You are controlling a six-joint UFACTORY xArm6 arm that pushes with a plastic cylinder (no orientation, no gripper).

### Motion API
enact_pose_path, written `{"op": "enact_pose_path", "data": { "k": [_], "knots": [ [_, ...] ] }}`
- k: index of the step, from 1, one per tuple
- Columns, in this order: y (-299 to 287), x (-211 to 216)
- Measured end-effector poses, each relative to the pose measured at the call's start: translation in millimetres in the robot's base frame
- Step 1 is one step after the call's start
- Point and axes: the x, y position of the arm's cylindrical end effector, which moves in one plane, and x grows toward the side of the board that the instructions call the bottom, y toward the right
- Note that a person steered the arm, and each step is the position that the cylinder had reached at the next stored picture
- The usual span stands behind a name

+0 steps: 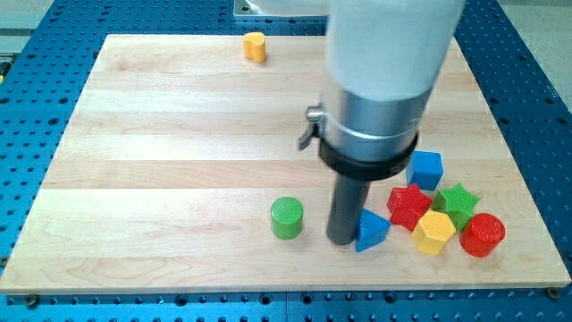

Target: Drag the blue blocks and green circle into the group of blocks

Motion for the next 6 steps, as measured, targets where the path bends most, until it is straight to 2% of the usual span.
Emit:
{"op": "enact_pose_path", "data": {
  "k": [2, 3, 4, 5, 6],
  "knots": [
    [19, 32],
    [21, 16],
    [-35, 54],
    [-121, 40],
    [-137, 14]
  ]
}}
